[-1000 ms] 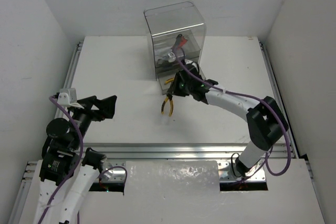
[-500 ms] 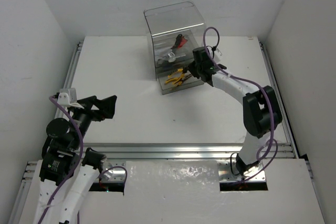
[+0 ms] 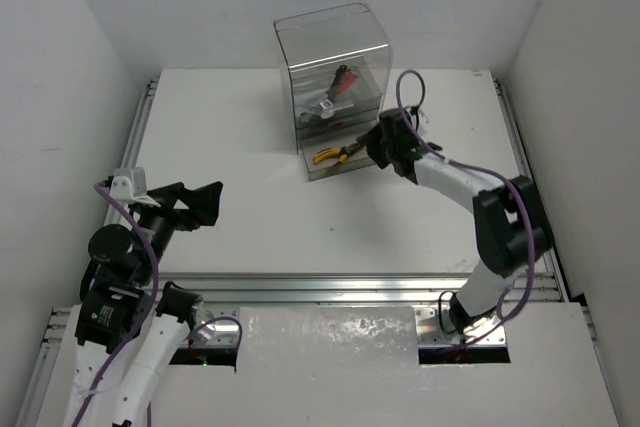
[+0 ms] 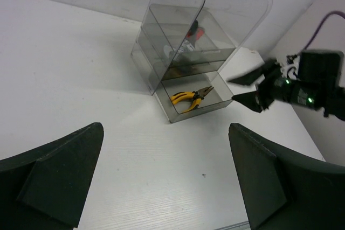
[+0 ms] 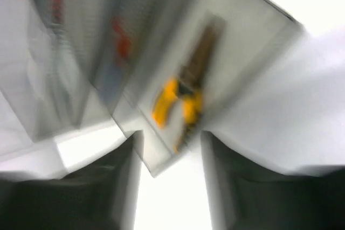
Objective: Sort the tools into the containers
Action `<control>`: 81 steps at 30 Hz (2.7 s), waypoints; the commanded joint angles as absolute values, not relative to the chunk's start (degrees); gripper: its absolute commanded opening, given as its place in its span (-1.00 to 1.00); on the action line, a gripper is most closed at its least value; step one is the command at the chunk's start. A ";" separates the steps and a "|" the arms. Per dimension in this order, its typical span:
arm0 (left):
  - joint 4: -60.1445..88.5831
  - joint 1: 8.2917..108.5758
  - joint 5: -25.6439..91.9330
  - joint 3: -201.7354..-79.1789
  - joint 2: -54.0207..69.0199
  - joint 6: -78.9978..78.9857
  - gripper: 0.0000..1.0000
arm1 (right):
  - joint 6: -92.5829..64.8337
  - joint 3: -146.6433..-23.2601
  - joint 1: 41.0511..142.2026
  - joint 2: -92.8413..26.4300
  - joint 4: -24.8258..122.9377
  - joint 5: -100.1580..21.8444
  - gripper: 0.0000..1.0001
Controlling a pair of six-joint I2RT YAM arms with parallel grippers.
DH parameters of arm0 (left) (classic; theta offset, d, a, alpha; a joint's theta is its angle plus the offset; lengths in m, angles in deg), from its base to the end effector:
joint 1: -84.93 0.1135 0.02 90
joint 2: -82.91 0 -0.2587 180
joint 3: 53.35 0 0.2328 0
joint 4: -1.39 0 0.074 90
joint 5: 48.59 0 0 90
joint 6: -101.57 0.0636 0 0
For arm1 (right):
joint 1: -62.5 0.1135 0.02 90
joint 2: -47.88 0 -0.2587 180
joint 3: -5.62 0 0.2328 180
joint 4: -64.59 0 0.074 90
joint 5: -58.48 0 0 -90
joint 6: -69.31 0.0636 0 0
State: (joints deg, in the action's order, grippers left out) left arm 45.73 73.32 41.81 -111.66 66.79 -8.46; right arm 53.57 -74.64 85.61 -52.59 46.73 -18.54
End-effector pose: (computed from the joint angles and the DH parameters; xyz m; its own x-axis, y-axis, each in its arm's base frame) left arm 0.0799 -0.0160 0.3365 -0.1011 -0.3289 -0.9389 0.1701 0.9242 -0.3420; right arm 0.3666 0.1409 0.2036 -0.3654 0.8638 -0.3469 0.4862 0.4949 0.7202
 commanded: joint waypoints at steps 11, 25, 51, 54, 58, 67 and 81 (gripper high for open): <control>43.66 72.81 41.84 -111.71 66.38 -8.82 1.00 | 47.86 -52.82 84.04 -52.65 80.57 -31.25 -1.00; 43.48 72.89 41.67 -111.71 65.42 -8.64 0.99 | 55.86 -69.51 82.28 -73.58 95.36 -42.58 -1.00; 45.84 72.98 47.89 -112.67 61.03 -10.74 1.00 | 48.17 -52.76 83.59 -53.69 93.76 -38.38 0.09; 47.78 73.33 51.07 -114.34 54.19 -11.89 1.00 | 25.36 -50.27 85.69 -34.31 66.86 -28.12 0.57; 46.92 73.51 57.03 -115.05 52.32 -12.07 1.00 | 13.53 -50.63 91.48 -16.49 38.02 -11.33 0.93; 48.50 73.51 70.50 -114.43 54.42 -7.78 1.00 | 1.90 -57.47 93.88 4.18 3.64 -4.11 0.98; 43.22 73.33 64.44 -108.72 64.01 -3.81 1.00 | -0.48 -55.81 93.88 17.55 0.78 -2.77 0.98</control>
State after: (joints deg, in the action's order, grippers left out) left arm 46.93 73.34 67.25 -108.84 64.03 -5.05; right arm 0.44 -57.06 93.77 18.05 -0.17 -2.98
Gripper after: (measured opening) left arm 0.996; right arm 0.989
